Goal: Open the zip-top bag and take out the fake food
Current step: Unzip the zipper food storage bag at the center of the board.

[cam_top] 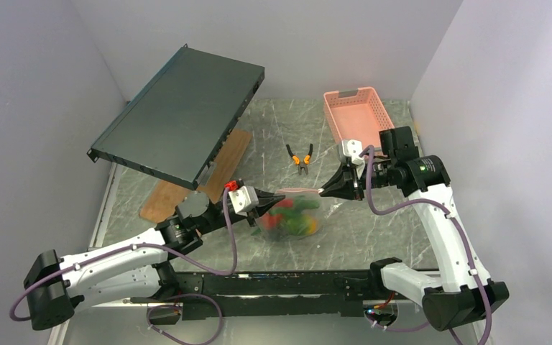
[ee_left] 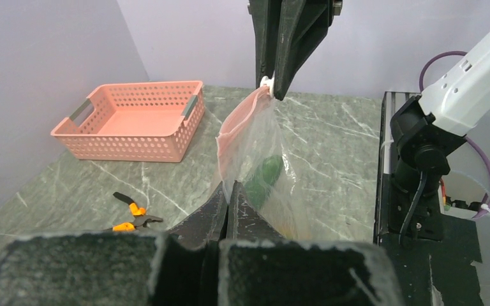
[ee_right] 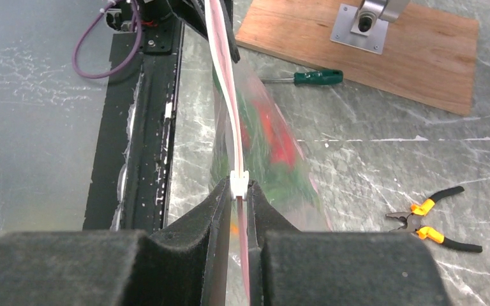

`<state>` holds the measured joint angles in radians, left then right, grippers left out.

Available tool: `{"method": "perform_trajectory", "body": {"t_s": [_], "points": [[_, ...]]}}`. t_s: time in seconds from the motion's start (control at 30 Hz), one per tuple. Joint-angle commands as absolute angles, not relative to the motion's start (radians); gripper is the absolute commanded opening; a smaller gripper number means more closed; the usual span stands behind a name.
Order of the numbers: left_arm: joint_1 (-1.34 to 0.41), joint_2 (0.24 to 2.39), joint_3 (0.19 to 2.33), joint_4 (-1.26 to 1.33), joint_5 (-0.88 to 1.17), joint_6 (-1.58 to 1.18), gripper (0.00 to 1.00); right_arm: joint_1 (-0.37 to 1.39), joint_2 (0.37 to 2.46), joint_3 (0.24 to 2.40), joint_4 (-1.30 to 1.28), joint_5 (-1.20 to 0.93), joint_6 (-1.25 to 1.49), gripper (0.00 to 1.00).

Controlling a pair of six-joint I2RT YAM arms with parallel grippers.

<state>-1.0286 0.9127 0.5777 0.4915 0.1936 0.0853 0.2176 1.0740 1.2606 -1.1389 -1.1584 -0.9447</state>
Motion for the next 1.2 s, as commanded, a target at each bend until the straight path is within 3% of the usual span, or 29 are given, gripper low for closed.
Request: {"method": "perform_trajectory", "body": {"t_s": [0.0, 1.17], "points": [[-1.005, 0.865, 0.586, 0.500, 0.174, 0.114, 0.00, 0.194, 1.073, 1.254, -1.167, -1.161, -1.000, 0.00], [-0.946, 0.719, 0.542, 0.408, 0.158, 0.139, 0.00, 0.006, 1.107, 1.195, -1.369, -1.130, -1.234, 0.00]]}}
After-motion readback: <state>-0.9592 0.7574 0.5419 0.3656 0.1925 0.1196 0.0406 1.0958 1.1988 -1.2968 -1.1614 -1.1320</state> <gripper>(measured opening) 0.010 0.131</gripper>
